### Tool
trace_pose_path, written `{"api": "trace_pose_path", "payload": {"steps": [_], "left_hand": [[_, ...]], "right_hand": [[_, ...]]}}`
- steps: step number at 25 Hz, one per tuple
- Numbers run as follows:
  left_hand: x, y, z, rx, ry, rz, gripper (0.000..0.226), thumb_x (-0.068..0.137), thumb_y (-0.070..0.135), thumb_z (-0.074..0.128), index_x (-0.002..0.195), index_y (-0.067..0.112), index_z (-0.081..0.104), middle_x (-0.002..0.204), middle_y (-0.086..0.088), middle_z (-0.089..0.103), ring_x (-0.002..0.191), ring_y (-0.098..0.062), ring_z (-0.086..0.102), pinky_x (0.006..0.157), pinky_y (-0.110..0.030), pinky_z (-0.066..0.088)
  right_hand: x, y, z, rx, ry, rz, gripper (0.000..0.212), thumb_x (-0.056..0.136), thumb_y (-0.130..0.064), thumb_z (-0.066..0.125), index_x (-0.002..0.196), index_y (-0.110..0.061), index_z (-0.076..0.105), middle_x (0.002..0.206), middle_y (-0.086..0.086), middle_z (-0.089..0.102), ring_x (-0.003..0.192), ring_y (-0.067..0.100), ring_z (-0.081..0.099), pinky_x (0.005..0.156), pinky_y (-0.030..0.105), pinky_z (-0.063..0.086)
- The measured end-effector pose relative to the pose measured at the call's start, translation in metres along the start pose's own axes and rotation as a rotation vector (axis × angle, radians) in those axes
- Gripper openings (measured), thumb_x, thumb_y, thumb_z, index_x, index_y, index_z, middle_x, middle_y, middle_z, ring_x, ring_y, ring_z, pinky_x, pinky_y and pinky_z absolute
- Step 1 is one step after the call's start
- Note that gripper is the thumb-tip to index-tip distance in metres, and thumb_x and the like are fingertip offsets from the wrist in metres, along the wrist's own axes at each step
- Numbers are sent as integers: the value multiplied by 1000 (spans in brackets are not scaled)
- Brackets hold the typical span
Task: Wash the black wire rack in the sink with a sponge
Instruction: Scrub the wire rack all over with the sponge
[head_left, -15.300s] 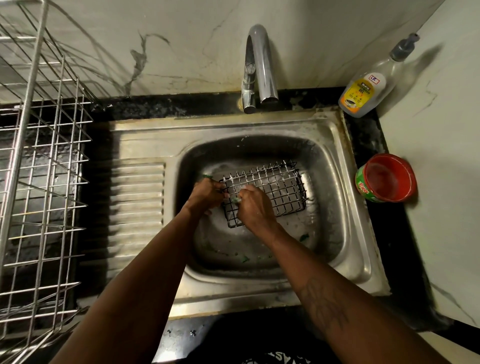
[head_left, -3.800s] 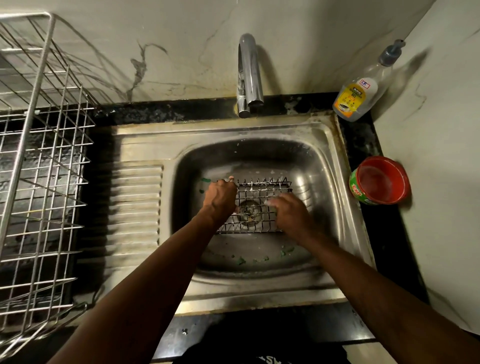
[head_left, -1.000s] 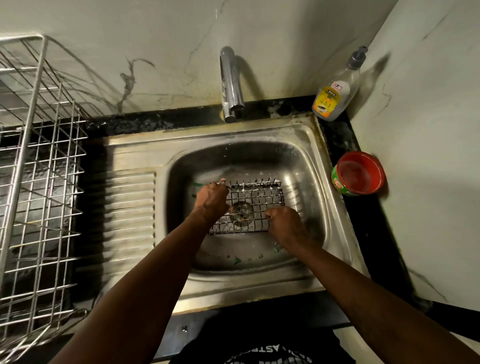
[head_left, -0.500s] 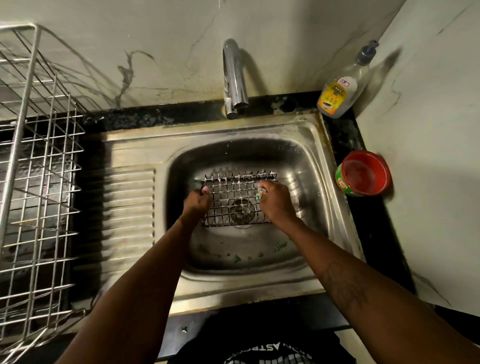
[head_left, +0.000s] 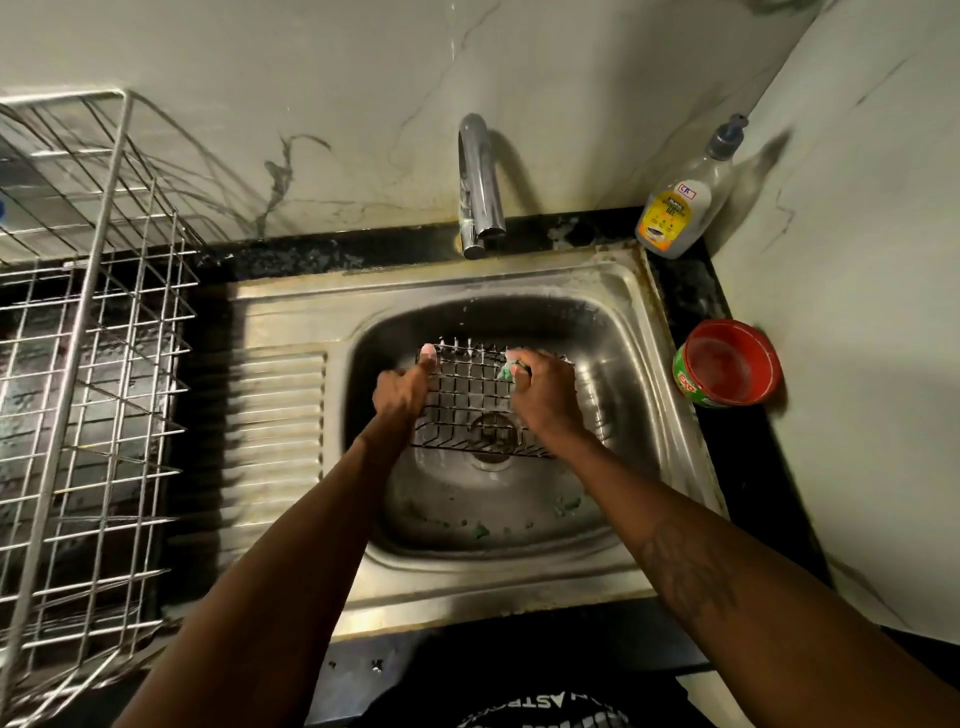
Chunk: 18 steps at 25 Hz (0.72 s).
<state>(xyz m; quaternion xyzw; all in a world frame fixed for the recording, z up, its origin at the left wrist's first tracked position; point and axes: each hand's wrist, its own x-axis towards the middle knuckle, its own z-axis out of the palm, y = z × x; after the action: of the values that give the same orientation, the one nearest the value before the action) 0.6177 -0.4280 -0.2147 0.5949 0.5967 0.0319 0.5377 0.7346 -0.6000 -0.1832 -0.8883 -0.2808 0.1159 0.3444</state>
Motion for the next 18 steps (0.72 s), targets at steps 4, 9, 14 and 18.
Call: {"api": "trace_pose_path", "payload": {"steps": [4, 9, 14, 18], "left_hand": [[-43, 37, 4, 30, 51, 188, 55, 86, 64, 58, 73, 13, 74, 75, -12, 74, 75, -27, 70, 79, -39, 59], [-75, 53, -1, 60, 11, 422, 46, 96, 51, 57, 80, 12, 74, 74, -11, 71, 62, -12, 55, 59, -24, 45], [-83, 51, -9, 114, -53, 591, 41, 96, 46, 61, 70, 15, 68, 65, -2, 66, 58, -2, 54, 58, -20, 45], [-97, 57, -6, 145, -89, 685, 32, 98, 26, 64, 66, 26, 65, 63, 10, 65, 57, 4, 56, 51, -9, 42]], "right_hand": [[14, -24, -14, 111, 149, -94, 31, 92, -5, 64, 123, -7, 69, 115, 8, 71, 103, 13, 65, 89, 2, 39], [30, -37, -29, 173, 183, -86, 26, 90, -4, 67, 115, -5, 74, 111, 8, 73, 101, 18, 67, 94, 25, 54], [40, -50, -45, 303, 138, 97, 22, 97, -12, 63, 117, -12, 71, 107, 4, 73, 94, 14, 66, 75, 19, 49], [49, -49, -44, 202, -90, 56, 19, 103, -26, 52, 118, -17, 60, 100, 5, 70, 78, 17, 63, 54, 22, 39]]}}
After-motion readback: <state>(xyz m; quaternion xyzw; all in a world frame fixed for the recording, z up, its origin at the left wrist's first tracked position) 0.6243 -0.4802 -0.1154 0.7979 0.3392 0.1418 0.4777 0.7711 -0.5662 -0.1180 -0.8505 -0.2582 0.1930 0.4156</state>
